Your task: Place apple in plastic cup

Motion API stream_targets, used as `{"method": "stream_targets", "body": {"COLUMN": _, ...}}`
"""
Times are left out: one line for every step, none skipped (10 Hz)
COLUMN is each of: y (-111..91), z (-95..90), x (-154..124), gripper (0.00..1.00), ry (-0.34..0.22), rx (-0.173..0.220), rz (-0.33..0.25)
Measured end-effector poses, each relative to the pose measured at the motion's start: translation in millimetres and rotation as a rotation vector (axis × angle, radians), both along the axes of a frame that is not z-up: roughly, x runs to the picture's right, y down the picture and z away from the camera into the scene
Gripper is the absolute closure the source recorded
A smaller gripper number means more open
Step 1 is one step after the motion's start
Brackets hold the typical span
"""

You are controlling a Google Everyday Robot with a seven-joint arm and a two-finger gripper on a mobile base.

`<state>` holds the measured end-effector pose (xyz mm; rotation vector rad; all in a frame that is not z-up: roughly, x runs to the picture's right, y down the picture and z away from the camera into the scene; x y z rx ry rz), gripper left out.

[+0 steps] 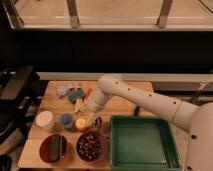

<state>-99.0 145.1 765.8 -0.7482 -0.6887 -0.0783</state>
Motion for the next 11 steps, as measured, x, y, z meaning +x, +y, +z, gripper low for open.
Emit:
{"method": "stream_targets", "body": {"y": 4.5, "z": 6.1, "x": -0.2, "gripper": 0.35, "ry": 0.010, "rx": -0.026, "rz": 0.022}}
{"method": "stream_targets", "body": {"y": 8.6, "z": 11.6, "x": -1.3, "gripper": 0.35, "ry": 0.019, "rx": -0.050, "rz": 0.040}}
{"method": "stream_targets", "body": {"y": 13.1, "z": 16.7, "x": -3.1, "gripper": 0.35, "ry": 0.026, "rx": -0.074, "rz": 0.056}}
{"method": "stream_targets", "body": {"y": 18.4, "z": 22.2, "x": -5.6, "gripper": 0.35, "ry": 0.026, "rx": -0.091, "rz": 0.071}}
{"method": "stream_targets", "body": {"y": 22.5, "z": 28.6, "x": -7.1, "gripper": 0.35, "ry": 0.022, "rx": -0.102, "rz": 0.094}}
{"method": "stream_targets", "body": {"y": 25.1, "z": 33.3, "x": -8.0, "gripper": 0.35, "ry": 0.022, "rx": -0.110, "rz": 0.109}}
{"method": "stream_targets", "body": {"y": 27.8, "z": 37.1, "x": -10.6, "gripper": 0.35, "ry": 0.018, "rx": -0.117, "rz": 0.122}}
{"method": "stream_targets", "body": {"y": 29.7, "z": 40.4, "x": -13.2, "gripper": 0.35, "ry": 0.014, "rx": -0.124, "rz": 0.131}}
{"method": "stream_targets", "body": {"y": 32.0, "z": 46.0, "x": -16.0, "gripper": 0.35, "ry": 0.005, "rx": -0.130, "rz": 0.145}}
{"method": "stream_targets", "body": {"y": 33.7, "z": 50.7, "x": -18.0, "gripper": 0.35, "ry": 0.000, "rx": -0.133, "rz": 0.154}}
{"method": "stream_targets", "body": {"y": 35.3, "z": 53.7, "x": -19.5, "gripper": 0.35, "ry": -0.003, "rx": -0.136, "rz": 0.160}}
